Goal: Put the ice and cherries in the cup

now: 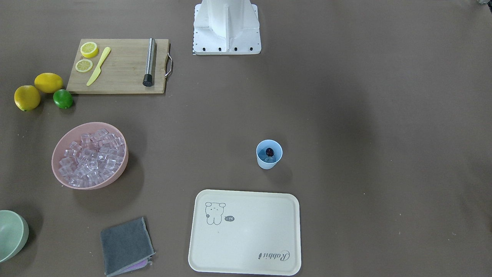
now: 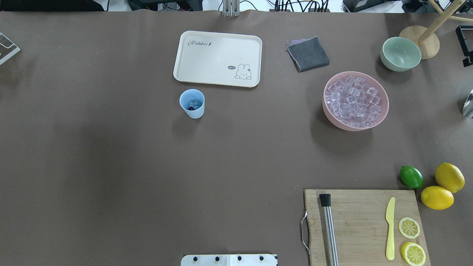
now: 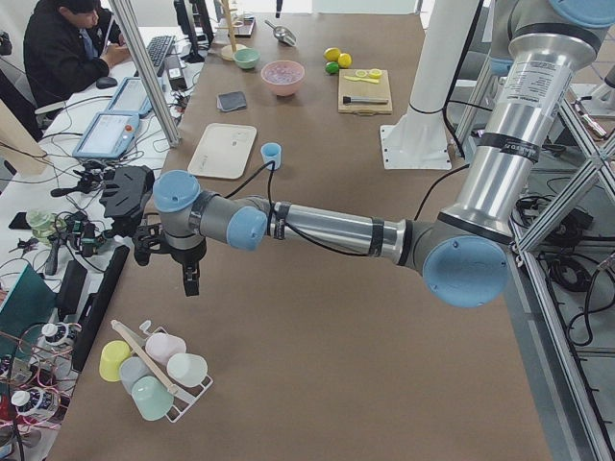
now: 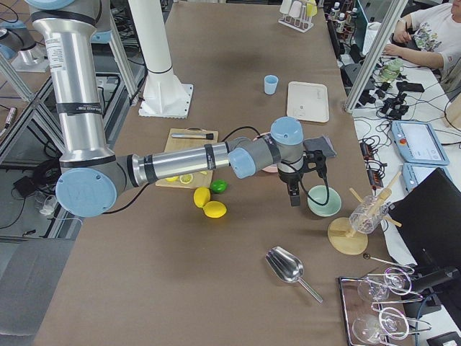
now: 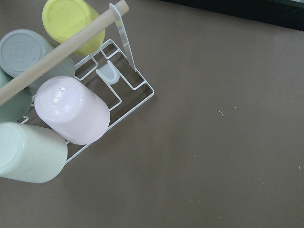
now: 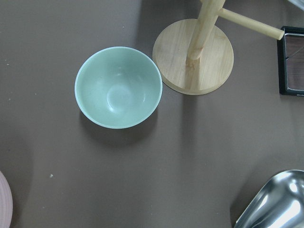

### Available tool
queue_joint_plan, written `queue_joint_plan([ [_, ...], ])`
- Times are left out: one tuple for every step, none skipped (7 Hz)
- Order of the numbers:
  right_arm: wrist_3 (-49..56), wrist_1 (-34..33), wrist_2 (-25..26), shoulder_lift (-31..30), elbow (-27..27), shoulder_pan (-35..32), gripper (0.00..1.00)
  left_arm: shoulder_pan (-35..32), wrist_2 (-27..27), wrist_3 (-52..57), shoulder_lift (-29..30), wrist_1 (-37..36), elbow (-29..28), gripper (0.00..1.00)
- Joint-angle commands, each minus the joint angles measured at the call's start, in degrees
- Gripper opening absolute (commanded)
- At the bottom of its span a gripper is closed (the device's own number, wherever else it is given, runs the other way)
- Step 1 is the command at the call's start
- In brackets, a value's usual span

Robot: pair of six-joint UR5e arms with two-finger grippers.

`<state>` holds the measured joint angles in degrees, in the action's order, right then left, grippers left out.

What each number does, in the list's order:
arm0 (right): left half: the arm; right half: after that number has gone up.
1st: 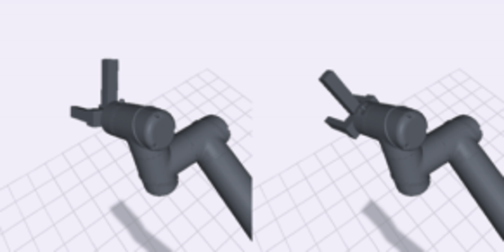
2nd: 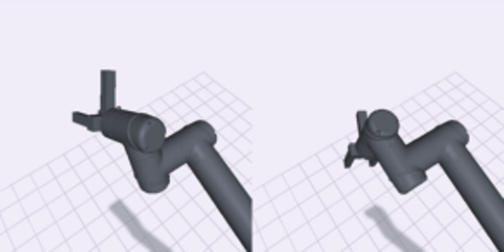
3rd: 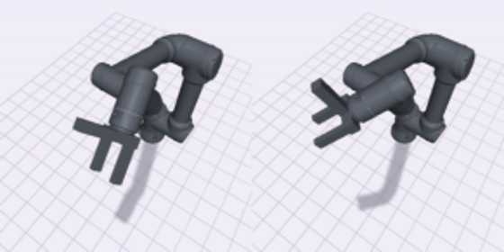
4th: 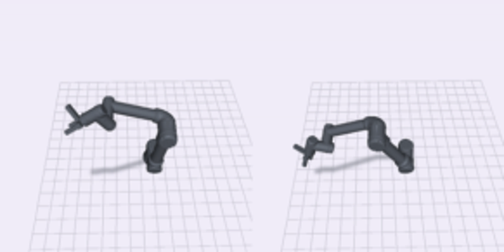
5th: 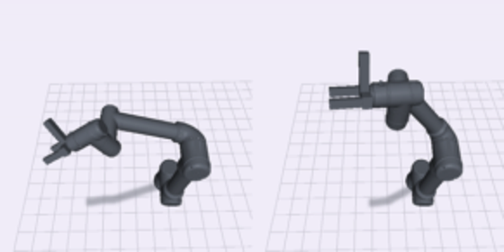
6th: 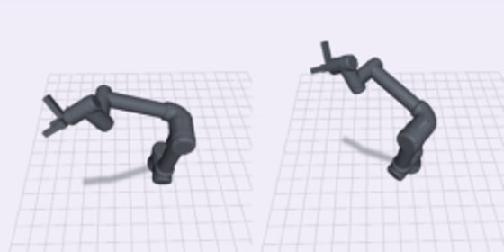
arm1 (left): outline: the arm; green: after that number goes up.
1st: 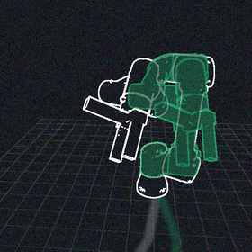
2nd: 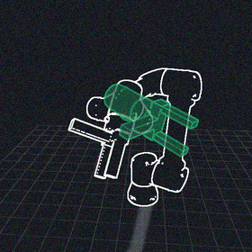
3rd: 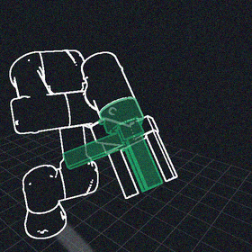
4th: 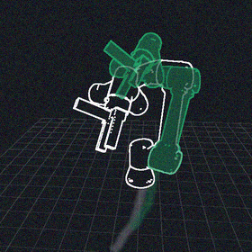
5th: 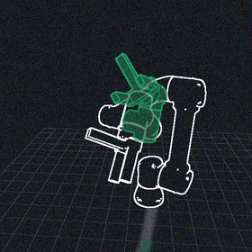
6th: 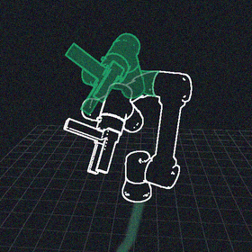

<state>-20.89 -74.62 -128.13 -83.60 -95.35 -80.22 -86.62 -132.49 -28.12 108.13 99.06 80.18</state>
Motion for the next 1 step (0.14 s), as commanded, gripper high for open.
queue_joint_plan([
  [0.06, 0.09, -0.02, 0.45, 0.34, 0.07, 1.00, -0.04, -0.14, -0.09, -0.20, 0.00, -0.11, 0.98],
])
